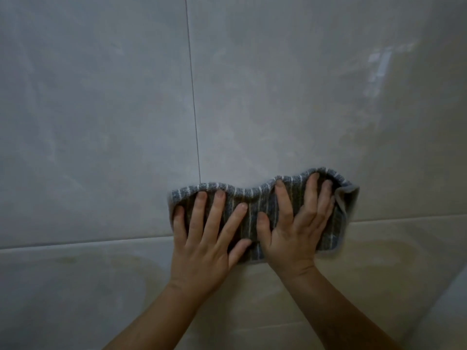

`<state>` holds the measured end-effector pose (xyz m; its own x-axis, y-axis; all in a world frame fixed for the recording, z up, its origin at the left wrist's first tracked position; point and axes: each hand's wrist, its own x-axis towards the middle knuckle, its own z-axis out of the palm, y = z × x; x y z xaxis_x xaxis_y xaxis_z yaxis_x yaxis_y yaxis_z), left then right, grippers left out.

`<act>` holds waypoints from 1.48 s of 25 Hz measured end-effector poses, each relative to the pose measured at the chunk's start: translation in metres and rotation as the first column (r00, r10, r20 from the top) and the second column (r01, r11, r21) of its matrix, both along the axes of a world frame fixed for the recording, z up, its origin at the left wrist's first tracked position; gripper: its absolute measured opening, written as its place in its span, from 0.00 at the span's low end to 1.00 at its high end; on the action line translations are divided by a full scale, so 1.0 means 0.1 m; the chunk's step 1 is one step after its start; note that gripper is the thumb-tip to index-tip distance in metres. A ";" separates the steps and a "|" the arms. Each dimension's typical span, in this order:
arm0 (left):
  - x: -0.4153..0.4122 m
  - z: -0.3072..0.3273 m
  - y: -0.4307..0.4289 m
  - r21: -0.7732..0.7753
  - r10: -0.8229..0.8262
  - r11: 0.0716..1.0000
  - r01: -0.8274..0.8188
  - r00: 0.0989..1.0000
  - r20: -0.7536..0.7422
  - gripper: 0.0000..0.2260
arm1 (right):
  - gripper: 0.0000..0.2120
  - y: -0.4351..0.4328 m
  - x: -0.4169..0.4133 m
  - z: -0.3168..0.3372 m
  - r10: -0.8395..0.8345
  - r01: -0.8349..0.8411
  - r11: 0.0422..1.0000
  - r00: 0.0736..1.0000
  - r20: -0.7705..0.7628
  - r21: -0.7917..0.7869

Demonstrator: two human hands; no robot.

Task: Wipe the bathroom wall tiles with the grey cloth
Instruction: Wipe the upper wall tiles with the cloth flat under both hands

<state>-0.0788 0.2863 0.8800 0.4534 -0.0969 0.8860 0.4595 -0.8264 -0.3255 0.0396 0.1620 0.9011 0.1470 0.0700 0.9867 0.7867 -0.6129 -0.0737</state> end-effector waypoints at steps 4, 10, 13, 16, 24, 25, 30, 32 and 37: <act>-0.05 -0.50 -0.06 -0.061 -0.057 0.997 0.055 0.998 -0.023 0.31 | 0.25 -0.10 -0.04 -0.59 0.016 -0.019 0.998 0.999 -0.039 -0.062; -0.05 -0.30 -0.02 -0.027 -0.176 0.983 0.181 0.974 0.143 0.23 | 0.23 -0.11 -0.07 -0.44 0.048 -0.050 0.998 0.998 0.044 0.043; -0.07 -0.21 0.08 0.061 -0.175 0.984 0.167 0.971 0.161 0.24 | 0.21 -0.08 -0.01 -0.41 0.081 -0.091 0.993 0.987 0.138 0.073; -0.12 -0.19 0.11 0.144 -0.123 0.984 0.100 0.980 0.156 0.26 | 0.21 -0.07 0.07 -0.45 0.102 -0.118 0.991 0.972 0.210 0.065; -0.04 -0.57 0.25 0.188 -0.019 0.982 -0.011 0.987 0.158 0.30 | 0.25 -0.03 0.18 -0.81 0.034 -0.033 0.999 0.975 0.218 -0.011; -0.04 -0.63 0.26 0.192 -0.009 0.981 -0.023 0.987 0.161 0.30 | 0.26 -0.02 0.18 -0.89 0.027 -0.024 1.000 0.980 0.196 -0.014; 0.01 -1.29 0.29 0.212 -0.003 0.977 -0.026 0.990 0.139 0.30 | 0.28 0.01 0.19 -1.63 0.018 -0.018 1.000 0.981 0.191 -0.001; 0.01 -1.41 0.30 0.196 0.001 0.980 -0.024 0.993 0.115 0.30 | 0.28 0.01 0.20 -1.77 0.007 -0.003 1.000 0.983 0.185 -0.021; 0.00 -0.77 0.23 0.098 0.006 0.995 -0.022 0.986 0.168 0.32 | 0.28 -0.02 0.13 -1.05 -0.019 0.027 0.997 0.994 0.110 -0.072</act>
